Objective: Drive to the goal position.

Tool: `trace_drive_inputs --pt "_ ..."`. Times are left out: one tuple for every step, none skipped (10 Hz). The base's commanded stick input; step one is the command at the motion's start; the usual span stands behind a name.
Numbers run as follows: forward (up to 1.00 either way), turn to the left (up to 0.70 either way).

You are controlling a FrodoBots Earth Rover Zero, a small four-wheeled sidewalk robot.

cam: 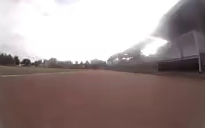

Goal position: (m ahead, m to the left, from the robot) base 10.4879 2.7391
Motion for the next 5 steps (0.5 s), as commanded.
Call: trace_drive_inputs --pt "0.7 0.0" --pt "0.7 0.0" --pt "0.7 0.0" --pt "0.7 0.0" --pt "0.7 0.0"
